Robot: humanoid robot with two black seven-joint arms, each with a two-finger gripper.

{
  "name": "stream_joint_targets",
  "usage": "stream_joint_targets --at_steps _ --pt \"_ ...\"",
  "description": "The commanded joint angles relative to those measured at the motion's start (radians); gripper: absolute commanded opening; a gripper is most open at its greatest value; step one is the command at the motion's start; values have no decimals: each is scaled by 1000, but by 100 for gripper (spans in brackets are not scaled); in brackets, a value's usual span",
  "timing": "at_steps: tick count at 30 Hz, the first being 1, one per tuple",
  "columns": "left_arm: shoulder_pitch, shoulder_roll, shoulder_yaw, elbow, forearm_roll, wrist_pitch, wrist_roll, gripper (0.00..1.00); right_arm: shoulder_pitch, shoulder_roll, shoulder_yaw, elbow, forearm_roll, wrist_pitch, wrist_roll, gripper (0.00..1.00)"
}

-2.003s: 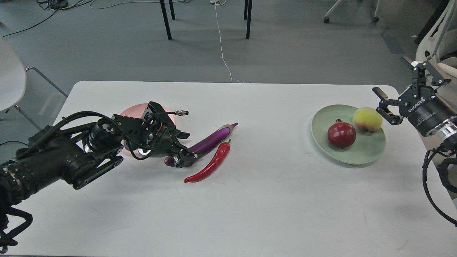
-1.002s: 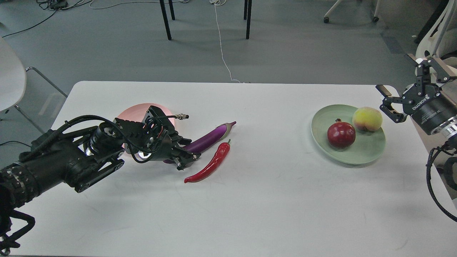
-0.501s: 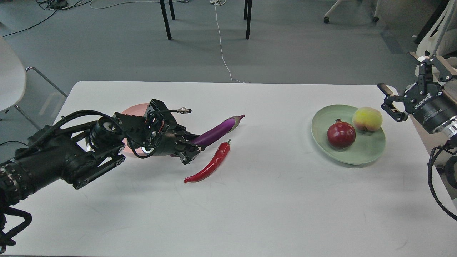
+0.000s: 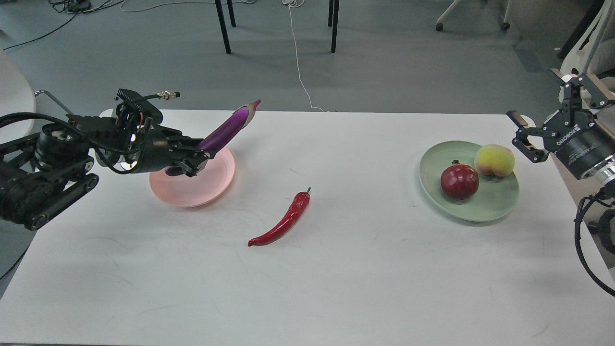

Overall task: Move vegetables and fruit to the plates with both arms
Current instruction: 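Lift the eggplant and lower it onto the pink plate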

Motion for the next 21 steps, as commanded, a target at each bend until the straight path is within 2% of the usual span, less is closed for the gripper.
stream_joint_targets --at_steps 1,10,14,16,21 --pt "51 21 -3 12 -24 1 1 19 0 -2 -1 2 0 0 0 98" --pt "92 6 -10 112 -46 10 2 26 -6 -8 0 12 0 0 0 98" --pt "92 4 -13 114 -65 13 4 49 -8 -8 -1 14 -5 0 0 98" --pt "92 3 -13 114 -66 22 5 63 -9 -8 -1 15 -6 0 0 98" --pt "92 4 -13 114 -66 42 5 81 -9 -8 0 17 -8 0 0 98"
